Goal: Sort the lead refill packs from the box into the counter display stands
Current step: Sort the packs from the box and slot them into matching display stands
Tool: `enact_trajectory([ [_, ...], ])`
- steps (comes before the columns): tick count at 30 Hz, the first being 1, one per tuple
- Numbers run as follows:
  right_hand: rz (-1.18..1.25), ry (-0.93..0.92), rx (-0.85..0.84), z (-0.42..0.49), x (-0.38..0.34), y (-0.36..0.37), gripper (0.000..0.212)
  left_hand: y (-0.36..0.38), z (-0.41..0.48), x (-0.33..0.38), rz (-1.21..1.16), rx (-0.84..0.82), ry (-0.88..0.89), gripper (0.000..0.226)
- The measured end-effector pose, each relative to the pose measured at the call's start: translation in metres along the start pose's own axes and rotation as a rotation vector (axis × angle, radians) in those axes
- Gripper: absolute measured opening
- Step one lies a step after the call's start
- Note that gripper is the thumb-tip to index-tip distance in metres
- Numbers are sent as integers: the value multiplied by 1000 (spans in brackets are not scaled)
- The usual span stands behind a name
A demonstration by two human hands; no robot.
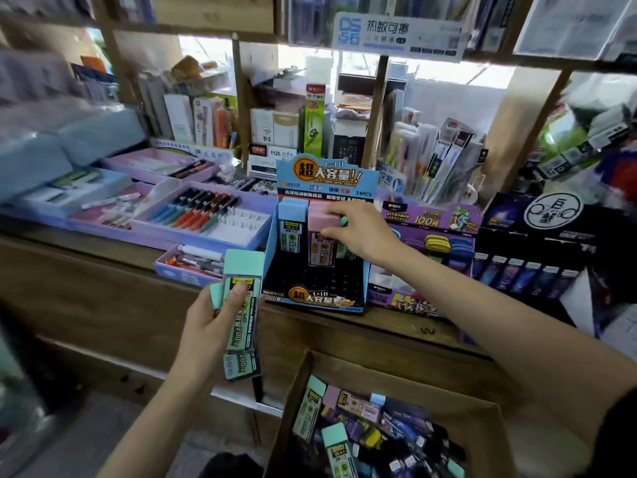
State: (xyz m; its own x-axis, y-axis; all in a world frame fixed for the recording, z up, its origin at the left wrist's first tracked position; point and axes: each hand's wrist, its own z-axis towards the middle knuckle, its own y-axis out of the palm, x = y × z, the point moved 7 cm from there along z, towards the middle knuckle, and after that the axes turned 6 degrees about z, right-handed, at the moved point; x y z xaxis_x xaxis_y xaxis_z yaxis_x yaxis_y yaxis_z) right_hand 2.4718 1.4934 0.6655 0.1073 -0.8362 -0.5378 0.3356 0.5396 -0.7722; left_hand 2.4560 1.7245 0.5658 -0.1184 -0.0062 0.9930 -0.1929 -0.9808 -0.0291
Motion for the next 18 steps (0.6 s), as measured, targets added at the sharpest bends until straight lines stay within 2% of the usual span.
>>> enact_trajectory([
  [7, -29, -29, 30, 0, -3, 11, 33, 6, 1, 0, -36, -7, -12, 28],
  [11, -310, -199, 181, -11, -7, 18, 32, 9, 1, 1, -41, -26, -17, 32],
  [13, -373, -230, 231, -12, -8, 17, 27, 10, 1, 2, -45, -26, -15, 34],
  [18, -432, -223, 213, -7, -8, 12, 23, 19, -1, 10, -45, -49, 2, 36],
])
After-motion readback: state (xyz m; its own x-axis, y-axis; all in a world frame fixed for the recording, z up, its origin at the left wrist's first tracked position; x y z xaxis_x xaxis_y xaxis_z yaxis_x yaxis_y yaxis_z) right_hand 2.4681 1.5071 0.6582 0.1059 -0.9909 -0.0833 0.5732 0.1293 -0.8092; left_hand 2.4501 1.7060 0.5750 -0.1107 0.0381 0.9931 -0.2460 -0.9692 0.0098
